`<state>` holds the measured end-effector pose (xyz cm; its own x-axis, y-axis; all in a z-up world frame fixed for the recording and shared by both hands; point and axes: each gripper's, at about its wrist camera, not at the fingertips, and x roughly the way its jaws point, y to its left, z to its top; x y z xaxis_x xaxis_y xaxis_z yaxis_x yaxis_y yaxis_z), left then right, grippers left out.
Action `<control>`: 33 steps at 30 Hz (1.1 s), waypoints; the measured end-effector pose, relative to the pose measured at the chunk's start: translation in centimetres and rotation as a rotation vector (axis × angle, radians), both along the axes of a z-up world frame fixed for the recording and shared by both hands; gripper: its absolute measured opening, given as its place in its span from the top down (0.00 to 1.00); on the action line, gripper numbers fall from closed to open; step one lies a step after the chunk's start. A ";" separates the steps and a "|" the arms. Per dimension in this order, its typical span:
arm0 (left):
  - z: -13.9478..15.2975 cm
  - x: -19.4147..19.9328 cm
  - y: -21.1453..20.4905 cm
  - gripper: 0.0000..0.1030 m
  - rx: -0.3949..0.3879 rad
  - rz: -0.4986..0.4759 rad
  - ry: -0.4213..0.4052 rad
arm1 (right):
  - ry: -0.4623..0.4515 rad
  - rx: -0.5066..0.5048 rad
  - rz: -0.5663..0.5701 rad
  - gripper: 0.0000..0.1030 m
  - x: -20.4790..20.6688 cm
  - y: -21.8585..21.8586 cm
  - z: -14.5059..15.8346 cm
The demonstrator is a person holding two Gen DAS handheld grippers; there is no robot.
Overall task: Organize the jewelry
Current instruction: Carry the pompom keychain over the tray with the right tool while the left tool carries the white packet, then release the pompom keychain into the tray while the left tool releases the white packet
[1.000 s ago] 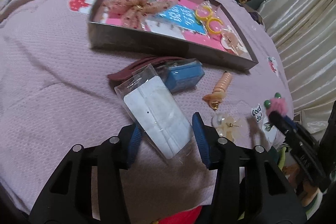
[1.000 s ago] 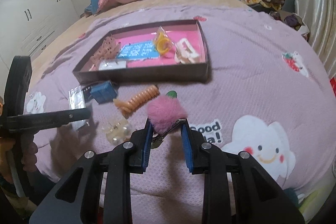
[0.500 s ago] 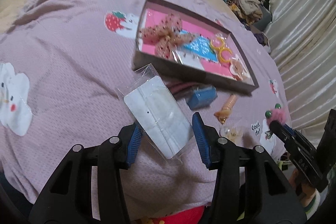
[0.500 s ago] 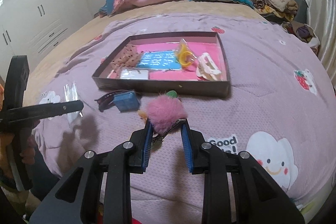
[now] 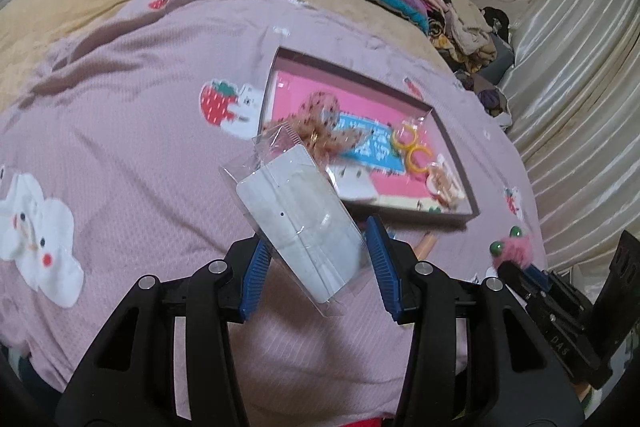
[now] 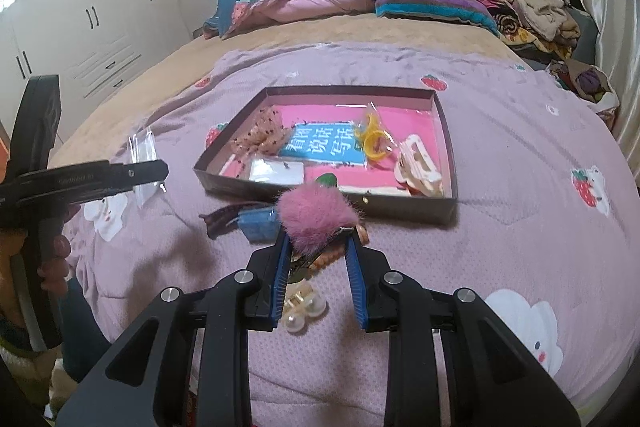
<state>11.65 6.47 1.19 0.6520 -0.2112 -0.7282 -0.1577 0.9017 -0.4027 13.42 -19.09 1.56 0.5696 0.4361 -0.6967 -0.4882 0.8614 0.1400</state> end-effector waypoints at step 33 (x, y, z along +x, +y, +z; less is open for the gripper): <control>3.1 10.0 -4.2 0.63 0.058 -0.127 -0.061 | -0.099 0.000 -0.109 0.75 7.6 -1.3 4.2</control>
<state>21.65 2.28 4.26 0.6663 -0.2535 -0.7012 -0.0180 0.9347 -0.3550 21.05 -20.44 5.79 0.6800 0.3677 -0.6343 -0.4029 0.9102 0.0958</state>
